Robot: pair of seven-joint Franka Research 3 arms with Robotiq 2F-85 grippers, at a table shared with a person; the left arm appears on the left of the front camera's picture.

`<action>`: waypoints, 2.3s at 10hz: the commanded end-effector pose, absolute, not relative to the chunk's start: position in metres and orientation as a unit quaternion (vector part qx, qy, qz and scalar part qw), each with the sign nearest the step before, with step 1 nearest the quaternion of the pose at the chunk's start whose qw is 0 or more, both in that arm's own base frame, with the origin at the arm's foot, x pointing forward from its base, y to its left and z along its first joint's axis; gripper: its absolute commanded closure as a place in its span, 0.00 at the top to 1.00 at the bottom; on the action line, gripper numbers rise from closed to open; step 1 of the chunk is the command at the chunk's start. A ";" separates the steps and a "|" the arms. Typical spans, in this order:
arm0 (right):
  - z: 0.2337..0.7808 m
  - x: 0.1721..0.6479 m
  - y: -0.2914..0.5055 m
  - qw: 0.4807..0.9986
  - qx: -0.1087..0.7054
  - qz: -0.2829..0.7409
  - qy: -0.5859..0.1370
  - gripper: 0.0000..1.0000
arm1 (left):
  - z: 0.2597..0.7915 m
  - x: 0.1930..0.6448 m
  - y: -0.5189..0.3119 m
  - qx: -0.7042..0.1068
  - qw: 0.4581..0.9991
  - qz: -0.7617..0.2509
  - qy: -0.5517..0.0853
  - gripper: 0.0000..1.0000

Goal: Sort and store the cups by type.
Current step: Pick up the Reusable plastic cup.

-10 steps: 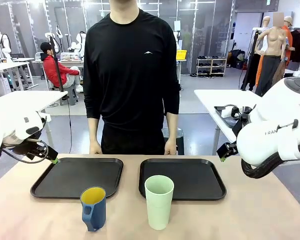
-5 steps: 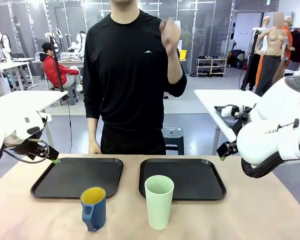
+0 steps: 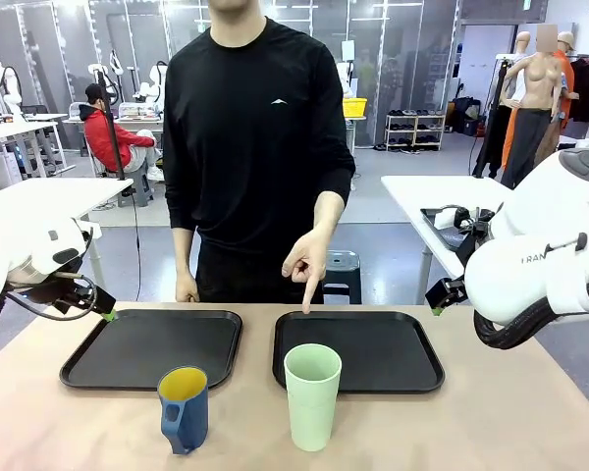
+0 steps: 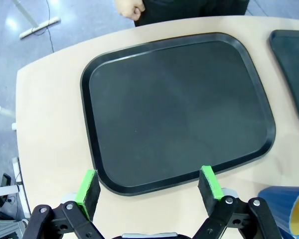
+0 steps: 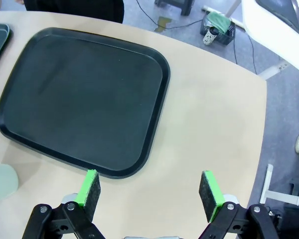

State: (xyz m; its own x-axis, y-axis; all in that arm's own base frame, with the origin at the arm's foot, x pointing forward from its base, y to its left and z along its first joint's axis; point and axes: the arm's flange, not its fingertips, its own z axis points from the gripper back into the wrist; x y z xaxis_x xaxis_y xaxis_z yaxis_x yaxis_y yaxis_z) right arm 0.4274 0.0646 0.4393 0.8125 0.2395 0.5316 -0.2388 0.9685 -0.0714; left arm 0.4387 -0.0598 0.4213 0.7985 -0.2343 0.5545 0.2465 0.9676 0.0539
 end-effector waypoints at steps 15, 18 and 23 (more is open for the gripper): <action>0.434 0.411 0.067 0.934 -0.047 0.269 -0.231 1.00 | 0.422 0.439 -0.059 -0.010 0.948 -0.127 -0.291 1.00; 0.434 0.390 0.046 0.881 -0.138 0.425 -0.158 1.00 | 0.422 0.439 -0.059 -0.010 0.948 -0.127 -0.291 1.00; 0.427 0.358 0.036 0.719 -0.161 0.646 -0.199 1.00 | 0.422 0.439 -0.059 -0.010 0.948 -0.127 -0.291 1.00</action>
State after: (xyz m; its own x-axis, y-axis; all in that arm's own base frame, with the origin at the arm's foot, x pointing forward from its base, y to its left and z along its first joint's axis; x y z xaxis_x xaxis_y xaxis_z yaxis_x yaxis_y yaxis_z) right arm 0.4032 0.0542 0.4590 0.1956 0.9804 0.0256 -0.8626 0.1844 -0.4712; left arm 0.4386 -0.0596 0.4210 0.7989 -0.2342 0.5540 0.2462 0.9677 0.0540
